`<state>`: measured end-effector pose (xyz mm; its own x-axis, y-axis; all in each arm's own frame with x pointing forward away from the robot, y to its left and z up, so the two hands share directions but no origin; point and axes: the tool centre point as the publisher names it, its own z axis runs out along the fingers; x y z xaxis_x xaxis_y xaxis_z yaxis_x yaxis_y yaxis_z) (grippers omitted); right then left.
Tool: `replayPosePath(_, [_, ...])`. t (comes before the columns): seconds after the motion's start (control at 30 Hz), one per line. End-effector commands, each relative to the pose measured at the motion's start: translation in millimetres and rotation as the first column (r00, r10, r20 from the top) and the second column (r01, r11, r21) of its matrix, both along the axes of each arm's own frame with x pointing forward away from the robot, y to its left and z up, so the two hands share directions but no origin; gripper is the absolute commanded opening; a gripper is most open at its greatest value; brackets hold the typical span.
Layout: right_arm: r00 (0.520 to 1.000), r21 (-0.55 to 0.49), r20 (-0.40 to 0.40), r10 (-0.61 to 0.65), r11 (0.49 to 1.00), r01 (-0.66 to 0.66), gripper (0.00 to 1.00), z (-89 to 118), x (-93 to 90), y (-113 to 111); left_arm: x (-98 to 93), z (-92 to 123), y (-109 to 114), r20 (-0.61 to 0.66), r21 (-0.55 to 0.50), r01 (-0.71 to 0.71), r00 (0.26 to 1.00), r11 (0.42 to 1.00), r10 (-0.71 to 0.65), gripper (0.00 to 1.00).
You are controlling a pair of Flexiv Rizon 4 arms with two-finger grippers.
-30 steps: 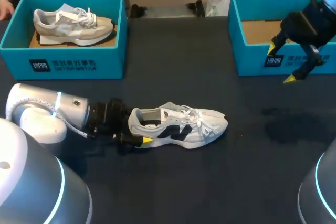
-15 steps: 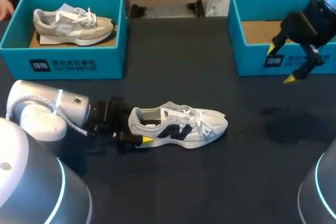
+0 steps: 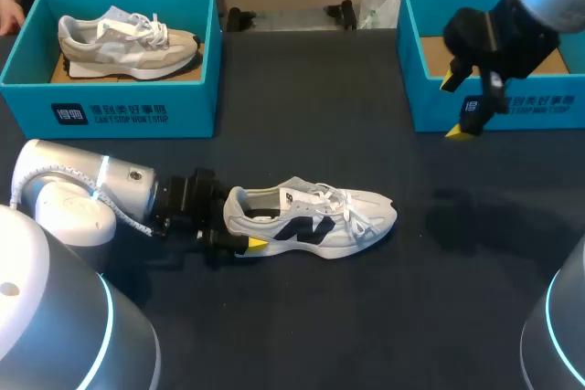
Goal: Take the shoe out of the shoebox, open the shoe tongue, remove and reinsert the insole, then place the shoe into the shoebox
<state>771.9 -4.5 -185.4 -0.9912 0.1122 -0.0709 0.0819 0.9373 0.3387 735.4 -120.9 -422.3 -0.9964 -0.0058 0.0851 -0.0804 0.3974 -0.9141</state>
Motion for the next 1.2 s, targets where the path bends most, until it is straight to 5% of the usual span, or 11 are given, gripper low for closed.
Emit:
replayPosePath(0.03, [0.888,-0.036,-0.001,-0.459,0.888,0.459,1.0,-1.9,-16.9,12.2,2.7,-3.6,-3.1,-0.002,0.003,0.004,1.0,1.0,-0.004,0.0])
replayPosePath(0.1, [0.855,-0.004,0.012,-0.519,0.855,0.519,1.0,-0.9,-20.4,16.6,2.7,-3.6,-3.1,-0.002,0.003,0.004,1.0,1.0,-0.004,0.0])
replayPosePath(0.7, [0.855,-0.004,0.012,-0.519,0.855,0.519,1.0,-0.9,-20.4,16.6,2.7,-3.6,-3.1,-0.002,0.003,0.004,1.0,1.0,-0.004,0.0])
replayPosePath(0.87, [0.657,-0.04,0.025,-0.753,0.656,0.754,1.0,-2.2,-6.1,34.4,2.7,-3.6,-3.1,-0.002,0.003,0.004,1.0,1.0,-0.004,0.0])
replayPosePath(1.0, [0.559,-0.021,0.037,-0.828,0.559,0.829,1.0,-3.6,-0.4,49.7,2.7,-3.6,-3.1,-0.002,0.003,0.004,1.0,1.0,-0.004,0.0])
replayPosePath(1.1, [0.43,-0.007,0.041,-0.902,0.43,0.903,1.0,-5.5,-0.8,58.0,2.7,-3.6,-3.1,-0.002,0.003,0.004,1.0,1.0,-0.004,0.0])
replayPosePath(1.2, [0.348,-0.017,0.03,-0.937,0.348,0.937,1.0,-9.9,-3.7,68.6,2.7,-3.6,-3.1,-0.002,0.003,0.004,1.0,1.0,-0.004,0.0])
